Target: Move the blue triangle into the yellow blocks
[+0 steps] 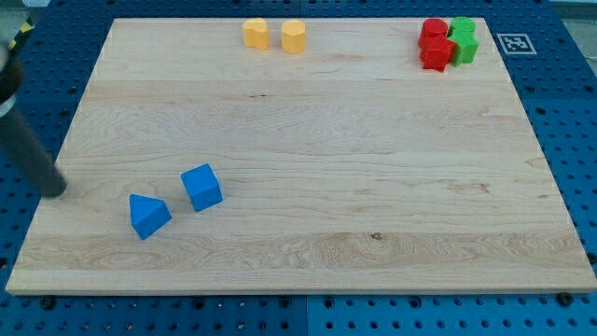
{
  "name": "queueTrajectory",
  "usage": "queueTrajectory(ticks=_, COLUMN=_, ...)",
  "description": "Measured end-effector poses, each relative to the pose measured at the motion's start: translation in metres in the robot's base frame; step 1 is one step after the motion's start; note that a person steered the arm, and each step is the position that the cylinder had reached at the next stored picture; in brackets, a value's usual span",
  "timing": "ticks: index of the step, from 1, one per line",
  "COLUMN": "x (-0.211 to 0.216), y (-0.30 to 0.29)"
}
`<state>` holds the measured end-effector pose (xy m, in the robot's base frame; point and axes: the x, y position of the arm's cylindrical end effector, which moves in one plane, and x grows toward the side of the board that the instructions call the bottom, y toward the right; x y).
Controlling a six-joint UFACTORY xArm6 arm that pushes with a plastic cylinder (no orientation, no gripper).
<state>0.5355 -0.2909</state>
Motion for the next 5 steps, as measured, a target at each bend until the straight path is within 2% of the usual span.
queueTrajectory(ticks=1, x=0.064, y=0.006)
queueTrajectory(ticks=2, x=0.061, y=0.068)
queueTrajectory(ticks=4, x=-0.057, y=0.204)
queueTrajectory(ticks=5, x=-0.068, y=0.202)
